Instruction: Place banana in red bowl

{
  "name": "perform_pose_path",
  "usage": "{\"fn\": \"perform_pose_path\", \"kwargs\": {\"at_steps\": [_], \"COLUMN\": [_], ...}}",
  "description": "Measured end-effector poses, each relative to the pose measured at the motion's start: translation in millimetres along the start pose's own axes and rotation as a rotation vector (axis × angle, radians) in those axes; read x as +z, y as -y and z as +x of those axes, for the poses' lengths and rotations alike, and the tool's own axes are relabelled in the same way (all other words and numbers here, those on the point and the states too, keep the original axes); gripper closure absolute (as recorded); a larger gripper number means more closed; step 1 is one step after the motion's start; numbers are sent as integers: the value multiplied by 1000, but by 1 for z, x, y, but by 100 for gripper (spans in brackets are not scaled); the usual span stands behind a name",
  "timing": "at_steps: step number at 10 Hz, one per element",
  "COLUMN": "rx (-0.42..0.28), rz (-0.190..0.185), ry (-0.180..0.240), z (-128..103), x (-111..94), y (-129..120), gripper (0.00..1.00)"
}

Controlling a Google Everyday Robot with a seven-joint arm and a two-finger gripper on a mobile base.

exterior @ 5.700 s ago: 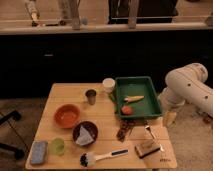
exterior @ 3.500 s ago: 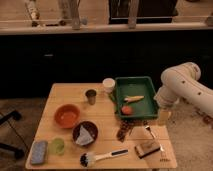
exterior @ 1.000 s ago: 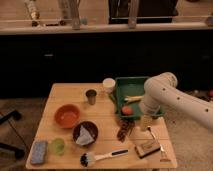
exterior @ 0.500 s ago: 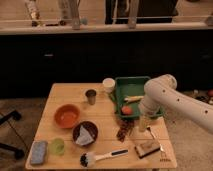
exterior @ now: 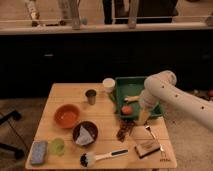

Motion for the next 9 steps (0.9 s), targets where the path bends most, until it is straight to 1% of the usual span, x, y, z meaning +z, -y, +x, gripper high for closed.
{"fn": "perform_pose_path", "kwargs": {"at_steps": [1, 2, 3, 4, 5, 6, 8, 9], "rx": [-16, -30, -55, -97, -118, -153, -234, -253], "rz": [20, 31, 43, 56, 61, 69, 75, 77], "ry": [7, 11, 18, 31, 37, 46, 61, 64], "z": [3, 5, 4, 2, 2, 4, -4, -2], "x": [-1, -1, -3, -5, -5, -5, -1, 2], "y": [9, 16, 25, 36, 41, 50, 66, 75], "gripper": [20, 20, 20, 20, 20, 20, 20, 20]}}
